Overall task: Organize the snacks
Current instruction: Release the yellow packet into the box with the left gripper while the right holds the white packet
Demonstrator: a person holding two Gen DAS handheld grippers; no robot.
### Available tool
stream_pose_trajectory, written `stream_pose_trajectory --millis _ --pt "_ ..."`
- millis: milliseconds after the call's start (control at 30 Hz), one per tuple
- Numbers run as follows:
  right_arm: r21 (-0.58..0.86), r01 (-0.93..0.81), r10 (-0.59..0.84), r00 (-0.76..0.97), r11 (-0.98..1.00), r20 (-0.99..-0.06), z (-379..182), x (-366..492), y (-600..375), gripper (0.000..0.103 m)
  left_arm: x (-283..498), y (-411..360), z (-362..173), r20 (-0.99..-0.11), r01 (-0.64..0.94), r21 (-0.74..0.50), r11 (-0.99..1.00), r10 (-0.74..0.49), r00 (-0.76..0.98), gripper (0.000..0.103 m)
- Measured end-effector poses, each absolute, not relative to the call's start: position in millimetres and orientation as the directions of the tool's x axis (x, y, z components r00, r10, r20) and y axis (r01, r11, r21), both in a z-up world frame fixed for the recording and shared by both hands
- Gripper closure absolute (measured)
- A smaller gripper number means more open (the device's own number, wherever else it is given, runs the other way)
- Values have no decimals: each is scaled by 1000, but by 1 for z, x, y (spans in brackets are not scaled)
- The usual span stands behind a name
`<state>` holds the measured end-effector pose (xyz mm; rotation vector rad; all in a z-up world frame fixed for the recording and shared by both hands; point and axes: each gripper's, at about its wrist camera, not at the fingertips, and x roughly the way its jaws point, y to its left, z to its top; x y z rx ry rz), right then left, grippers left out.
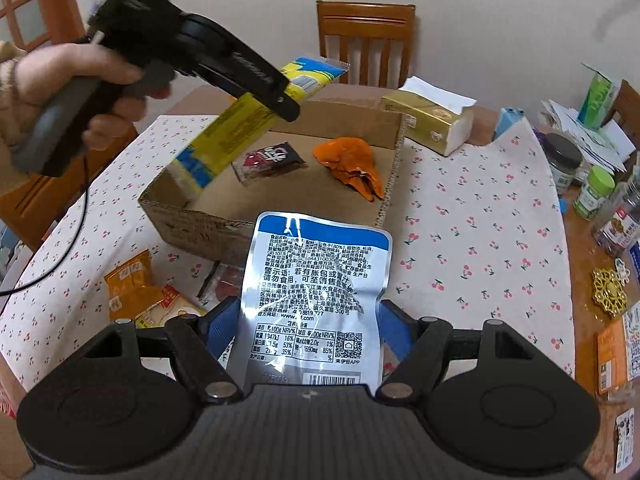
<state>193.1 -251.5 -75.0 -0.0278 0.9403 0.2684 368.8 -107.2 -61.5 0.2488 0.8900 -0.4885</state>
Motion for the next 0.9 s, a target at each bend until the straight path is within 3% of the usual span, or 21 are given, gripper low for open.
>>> stream_pose_trajectory --millis 33,67,333,467,900 --pt "95 -234 214 558 968 -802 -75 193 -252 24 370 -109 -65 -794 500 9 866 -298 530 20" --pt "95 -230 211 559 969 -802 -75 193 -253 24 370 -109 -69 -795 494 14 869 -290 533 19" --pt "80 -232 200 558 969 -805 -74 198 -250 24 339 -80 -70 -791 482 31 875 -273 547 19" --pt "71 -242 201 570 968 -797 -69 205 -246 24 303 -52 -61 -757 446 58 893 -251 603 11" --pt "40 -265 204 627 963 -752 -50 257 -228 24 206 4 -79 -745 293 43 955 -165 646 11"
